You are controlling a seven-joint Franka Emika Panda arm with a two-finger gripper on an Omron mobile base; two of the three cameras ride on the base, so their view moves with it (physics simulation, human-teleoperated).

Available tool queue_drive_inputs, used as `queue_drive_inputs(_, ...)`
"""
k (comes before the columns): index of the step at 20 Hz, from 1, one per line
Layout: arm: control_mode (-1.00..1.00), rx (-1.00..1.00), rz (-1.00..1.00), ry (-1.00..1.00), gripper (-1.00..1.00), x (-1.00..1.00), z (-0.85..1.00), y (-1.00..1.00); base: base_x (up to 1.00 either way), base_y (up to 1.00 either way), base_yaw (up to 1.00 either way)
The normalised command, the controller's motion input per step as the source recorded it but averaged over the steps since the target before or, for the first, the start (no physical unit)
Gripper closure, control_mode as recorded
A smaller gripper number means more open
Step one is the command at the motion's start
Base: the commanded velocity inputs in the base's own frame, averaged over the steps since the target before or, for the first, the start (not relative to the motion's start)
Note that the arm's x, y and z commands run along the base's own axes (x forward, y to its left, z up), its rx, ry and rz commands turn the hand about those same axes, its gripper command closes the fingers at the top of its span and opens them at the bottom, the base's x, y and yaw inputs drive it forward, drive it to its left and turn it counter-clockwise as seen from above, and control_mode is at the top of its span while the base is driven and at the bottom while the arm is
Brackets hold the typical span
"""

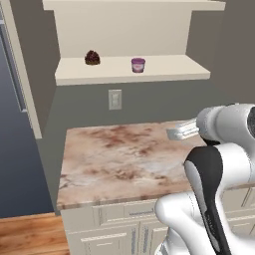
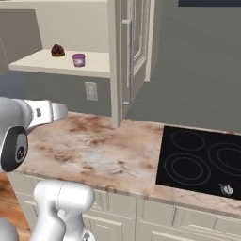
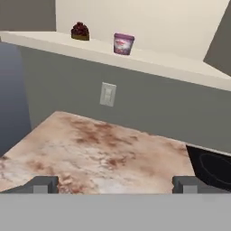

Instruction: Pick the avocado and bread from the counter and place them on the plate. Then pick the jam from the cabinet and place it next to the plate. Lastly close the cabinet door.

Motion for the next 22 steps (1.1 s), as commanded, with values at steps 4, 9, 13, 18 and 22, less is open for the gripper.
queue_drive_inputs(4, -1.0, 0.0, 0.17, -0.29, -1.0, -0.01, 0.13, 0.0, 0.0, 0.0, 0.0)
queue_drive_inputs(9, -1.0, 0.0, 0.08, -0.19, -1.0, 0.0, 0.13, 0.02, 0.0, 0.0, 0.0)
queue_drive_inputs(13, -1.0, 0.0, 0.0, -0.01, -1.0, 0.0, 0.21, 0.12, 0.0, 0.0, 0.0)
queue_drive_inputs(18, -1.0, 0.0, 0.0, 0.0, -1.0, 0.0, 0.3, 0.05, 0.0, 0.0, 0.0)
queue_drive_inputs(22, -1.0, 0.01, 0.0, 0.01, -1.0, 0.0, 0.28, 0.0, 0.0, 0.0, 0.0)
